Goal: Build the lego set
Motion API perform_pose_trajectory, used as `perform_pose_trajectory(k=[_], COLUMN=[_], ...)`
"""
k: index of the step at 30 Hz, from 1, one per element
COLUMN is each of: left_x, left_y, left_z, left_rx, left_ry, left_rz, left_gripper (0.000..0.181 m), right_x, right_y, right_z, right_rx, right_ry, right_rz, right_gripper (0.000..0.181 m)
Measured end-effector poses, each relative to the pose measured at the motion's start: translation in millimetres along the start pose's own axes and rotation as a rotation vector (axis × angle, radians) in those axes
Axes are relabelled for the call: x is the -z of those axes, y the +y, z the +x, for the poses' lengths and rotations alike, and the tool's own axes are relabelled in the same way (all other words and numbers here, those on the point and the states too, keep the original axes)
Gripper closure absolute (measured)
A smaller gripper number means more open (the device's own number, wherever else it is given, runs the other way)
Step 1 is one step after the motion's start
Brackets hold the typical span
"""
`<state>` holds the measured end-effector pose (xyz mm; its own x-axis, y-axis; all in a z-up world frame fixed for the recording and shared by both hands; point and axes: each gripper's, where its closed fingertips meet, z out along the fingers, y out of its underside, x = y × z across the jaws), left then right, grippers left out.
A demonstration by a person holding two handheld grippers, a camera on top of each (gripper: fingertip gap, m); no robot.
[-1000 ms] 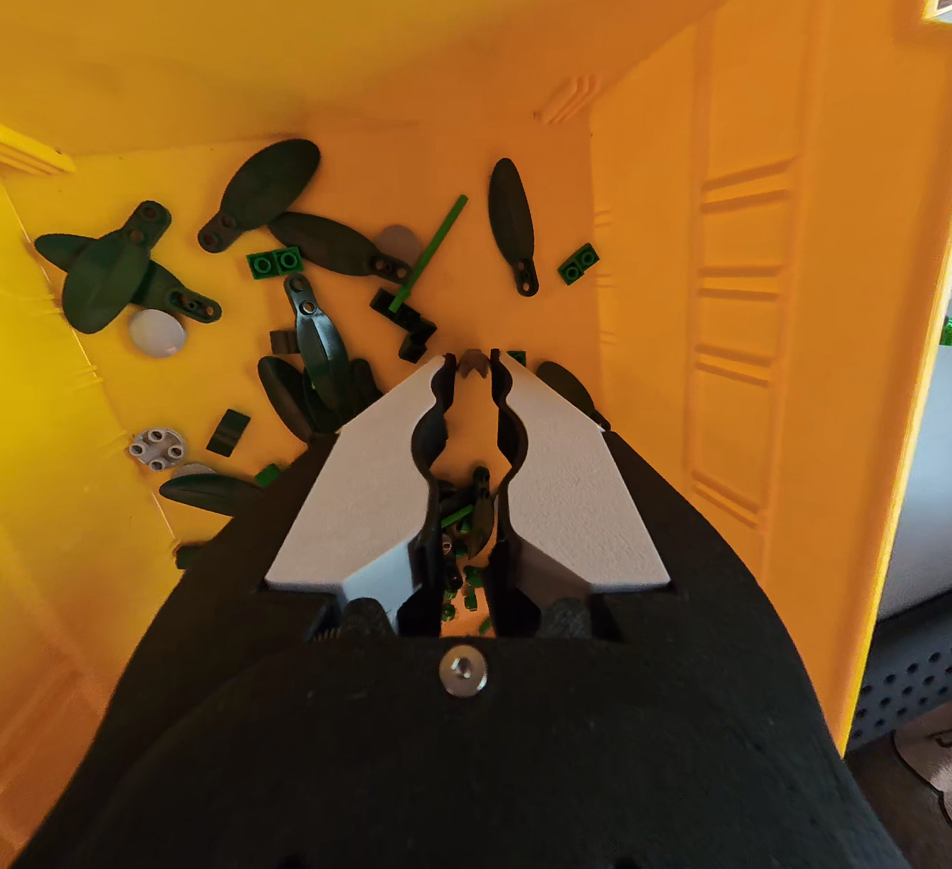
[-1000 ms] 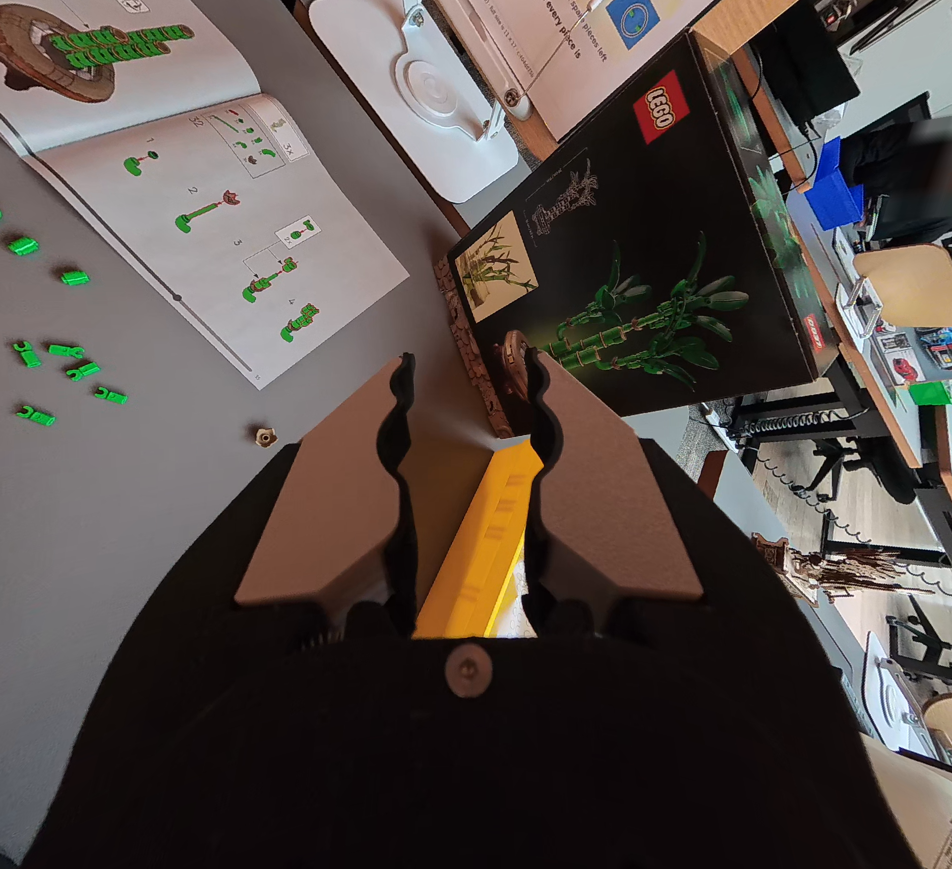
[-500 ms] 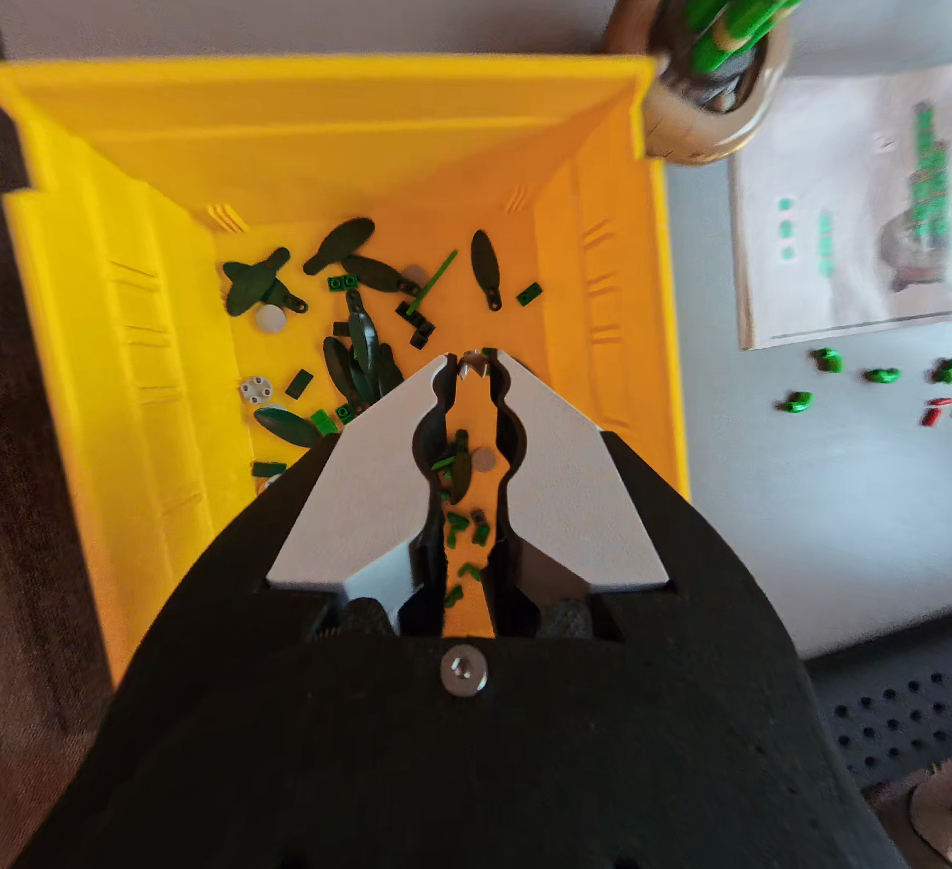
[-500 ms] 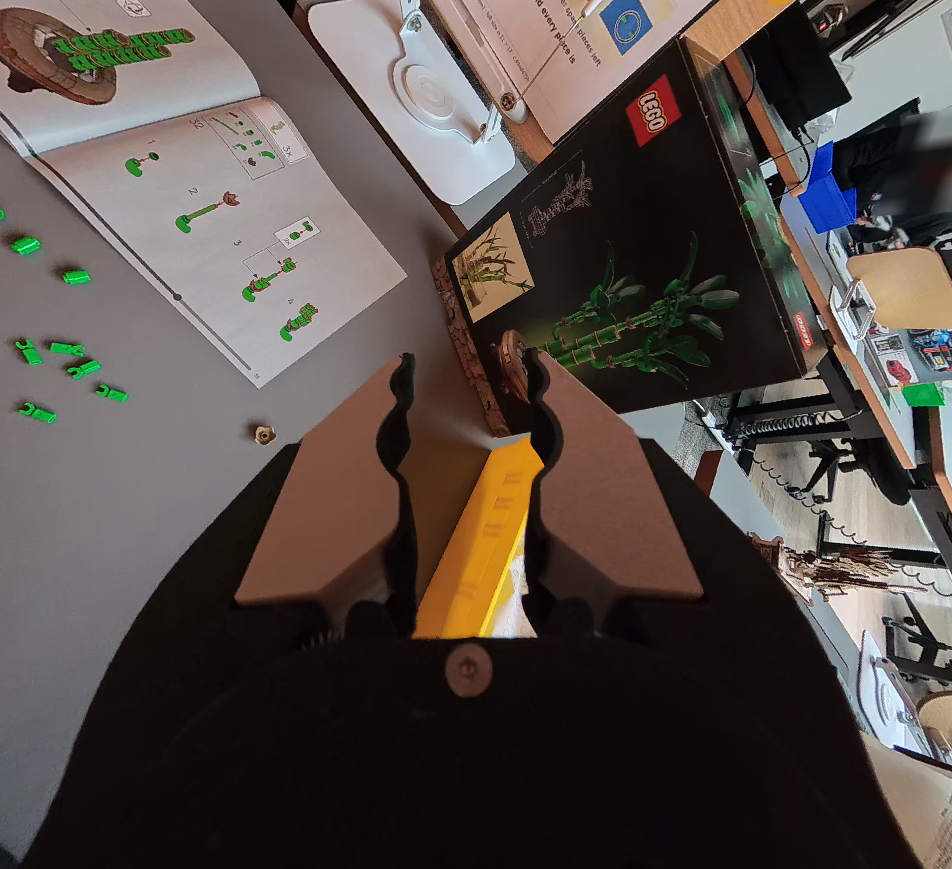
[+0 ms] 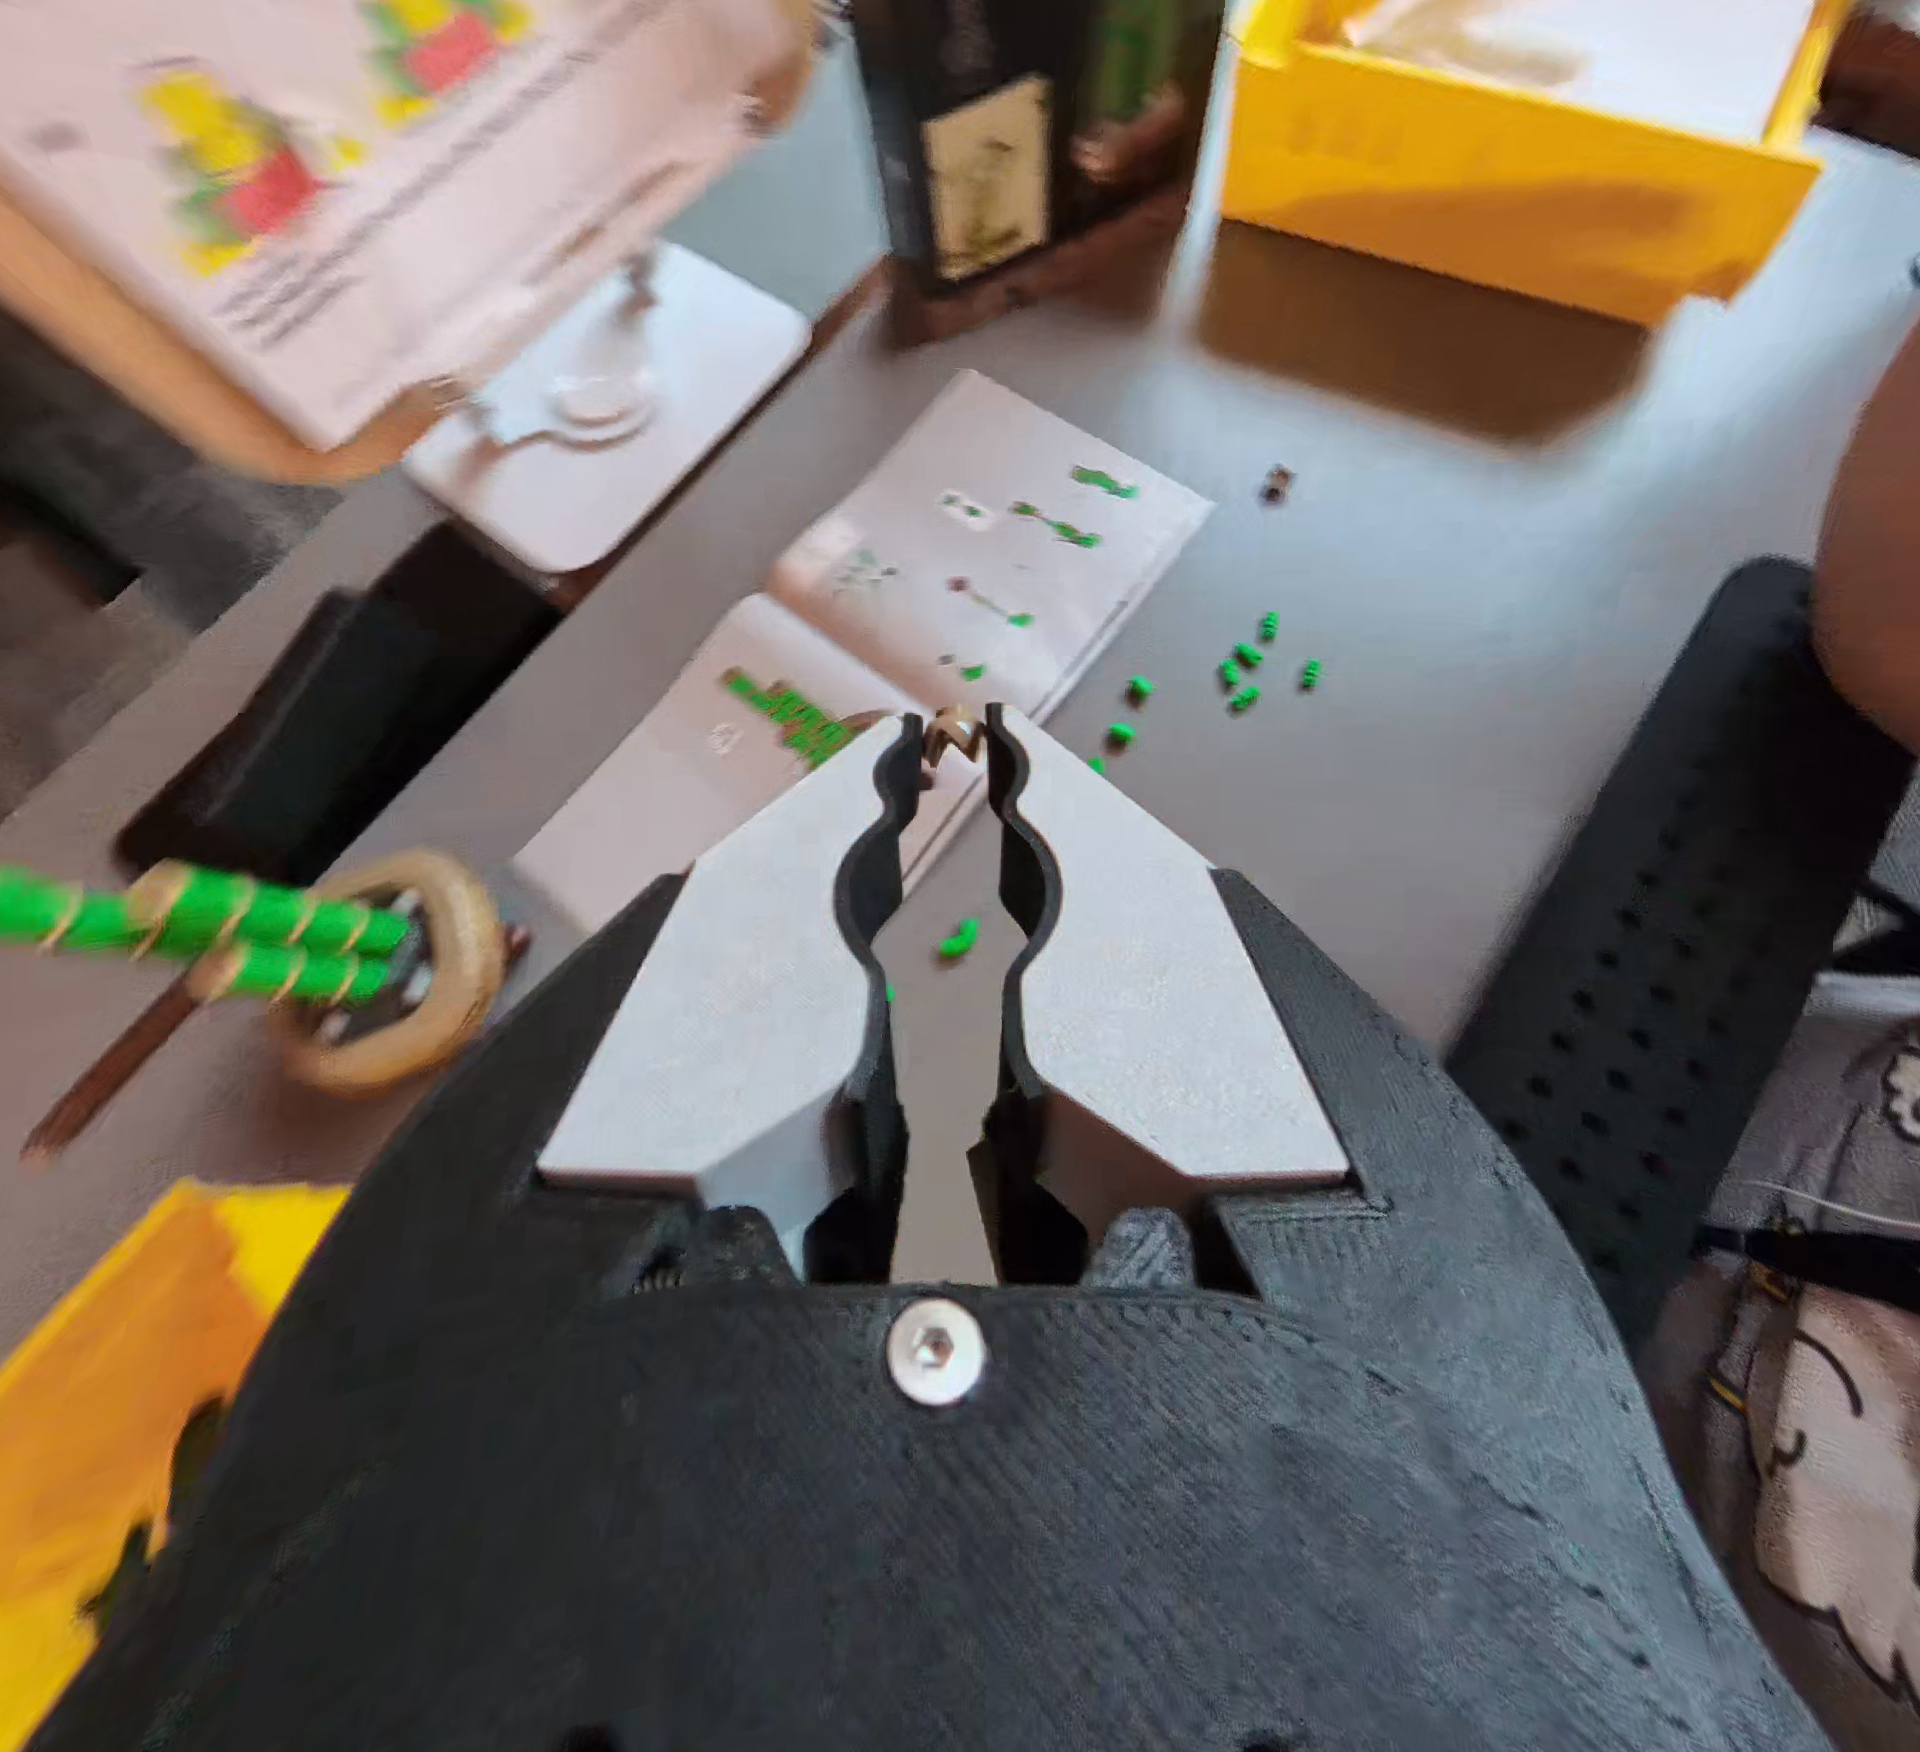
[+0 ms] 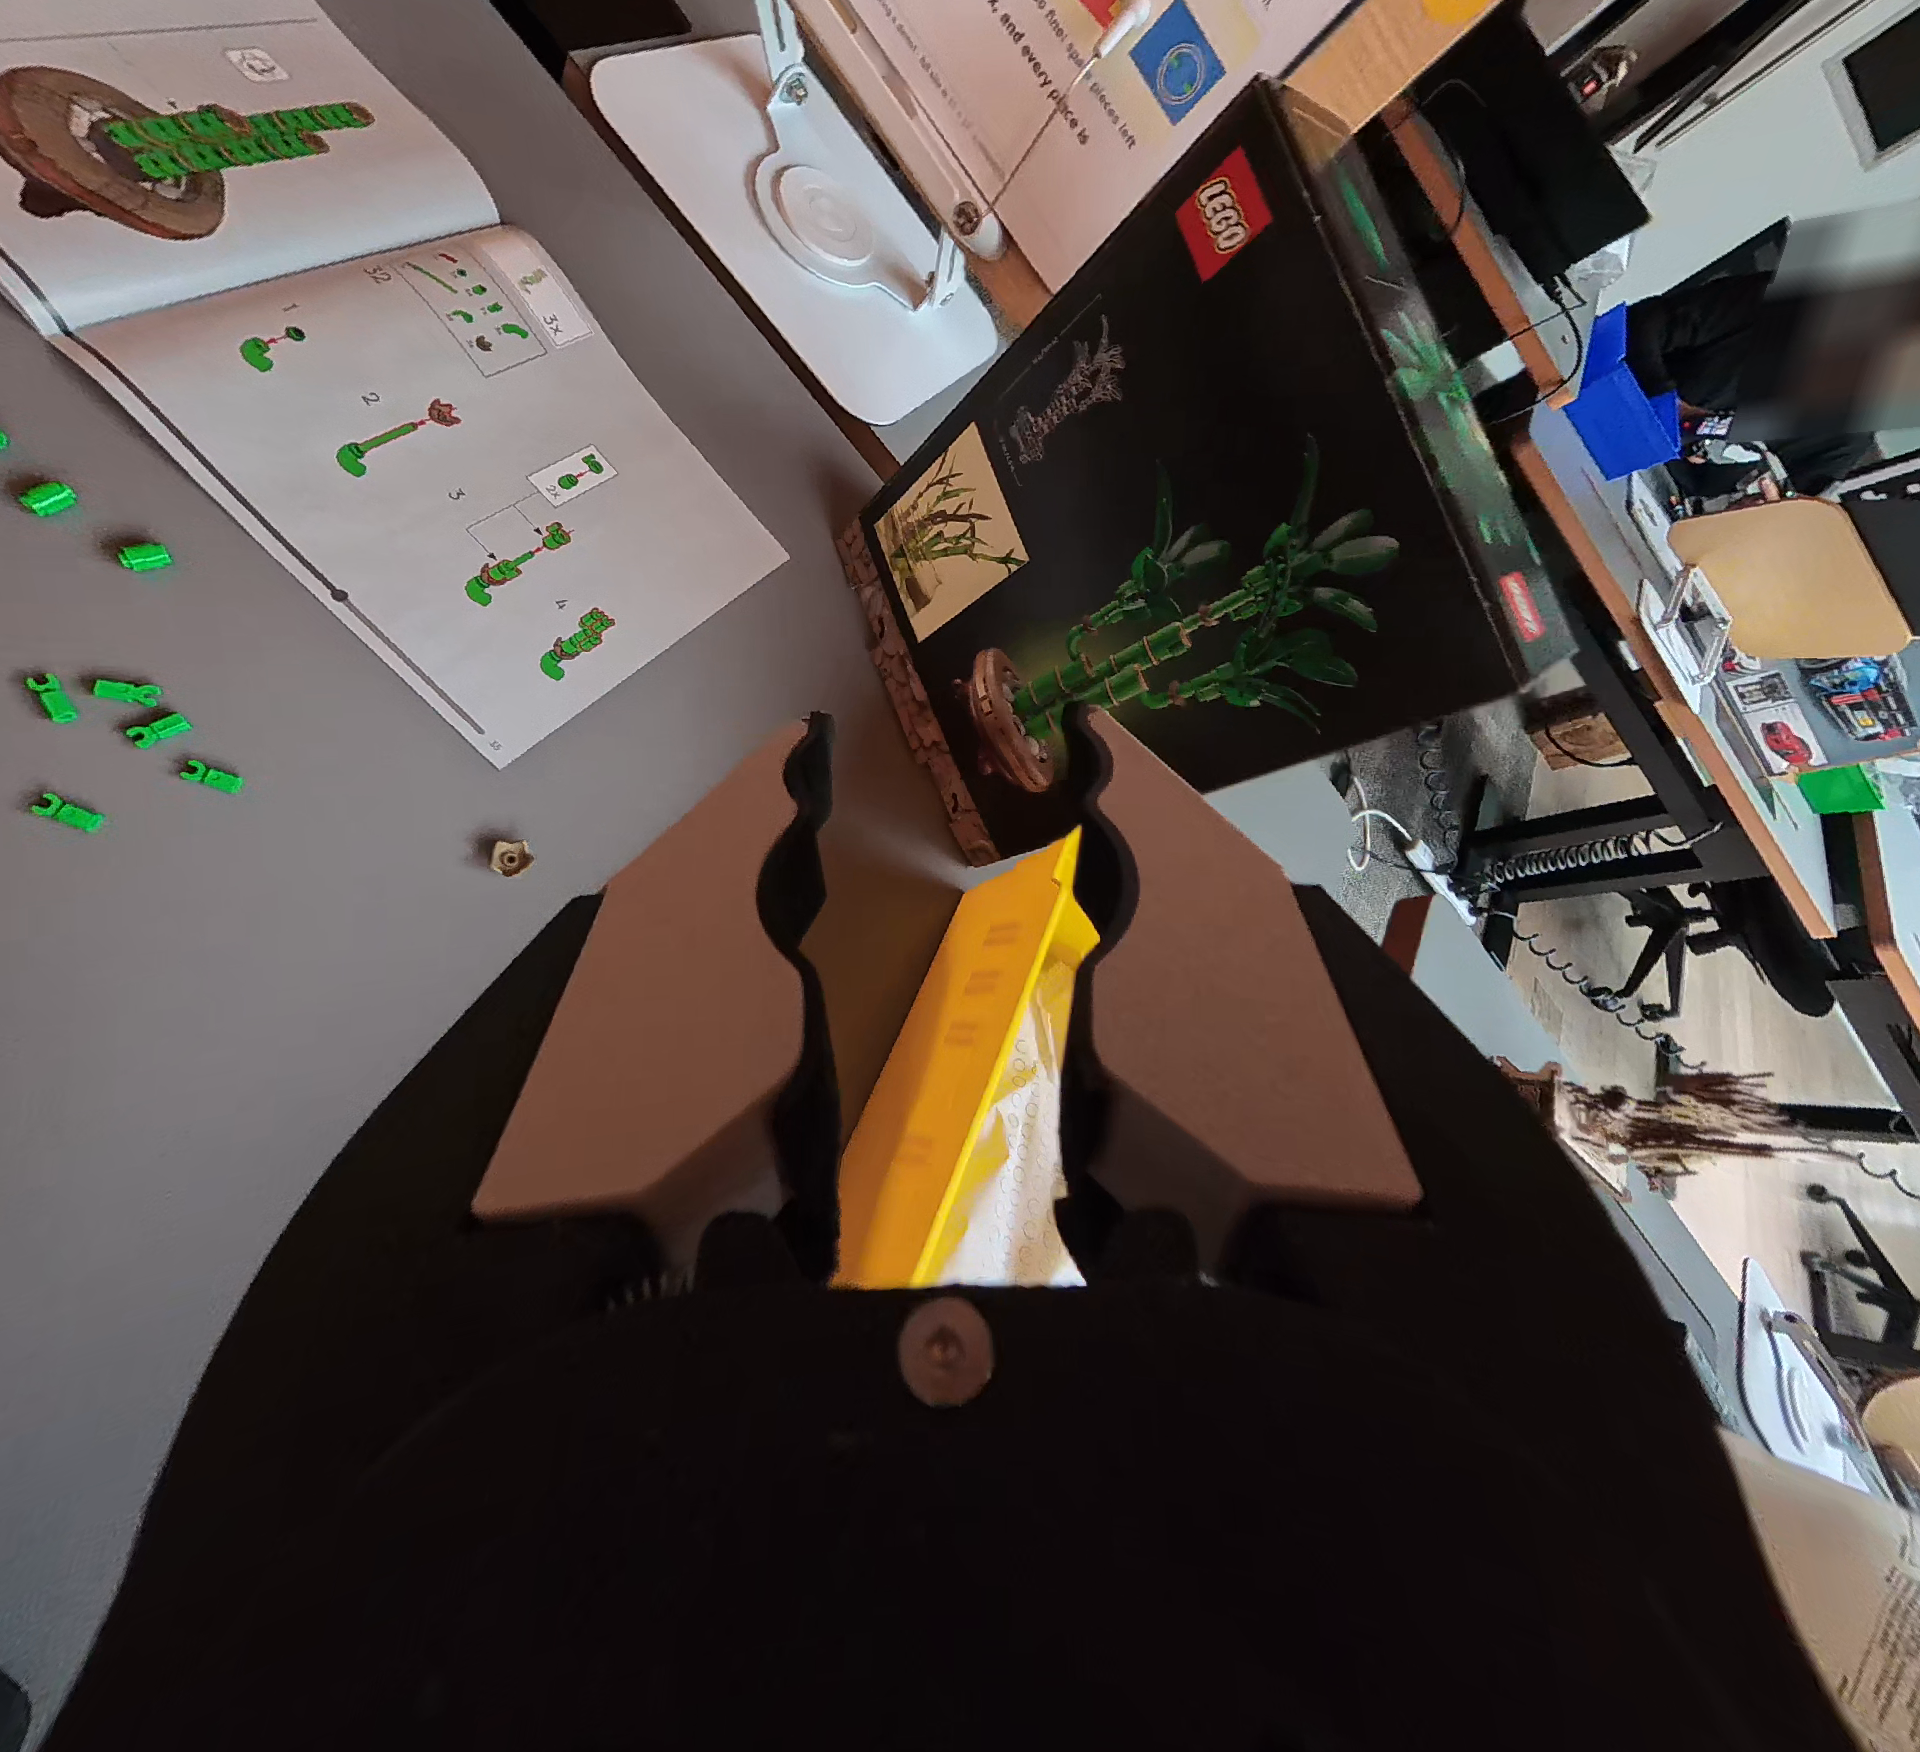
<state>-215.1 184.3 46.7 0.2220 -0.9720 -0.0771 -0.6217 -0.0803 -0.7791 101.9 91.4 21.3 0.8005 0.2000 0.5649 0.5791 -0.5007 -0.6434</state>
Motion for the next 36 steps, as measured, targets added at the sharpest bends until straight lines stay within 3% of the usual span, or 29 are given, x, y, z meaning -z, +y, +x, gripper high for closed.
perform_pose_trajectory(k=[7,11,16,24,36], left_x=[-153.1,-217.0,-271.2,-312.5,-330.7], left_y=[-36.3,-25.5,-5.8,22.7,33.8], left_z=[94.9,129.8,172.1,196.5,202.0], left_rx=[-0.253,-0.386,-0.520,-0.569,-0.662], left_ry=[0.200,0.234,0.291,0.346,0.326], left_rz=[-0.315,-0.539,-0.730,-0.975,-1.093], left_gripper=[0.171,0.171,0.171,0.171,0.171], right_x=[50.7,74.8,96.8,129.0,126.9], right_y=[4.4,8.3,8.5,9.4,15.7], right_z=[25.0,28.3,19.9,-3.0,4.6], right_rx=[-0.082,-0.095,-0.083,-0.037,-0.070], right_ry=[0.088,0.109,0.086,0.004,0.002], right_rz=[0.113,0.155,0.206,0.312,0.324], right_gripper=[0.137,0.137,0.137,0.137,0.137])
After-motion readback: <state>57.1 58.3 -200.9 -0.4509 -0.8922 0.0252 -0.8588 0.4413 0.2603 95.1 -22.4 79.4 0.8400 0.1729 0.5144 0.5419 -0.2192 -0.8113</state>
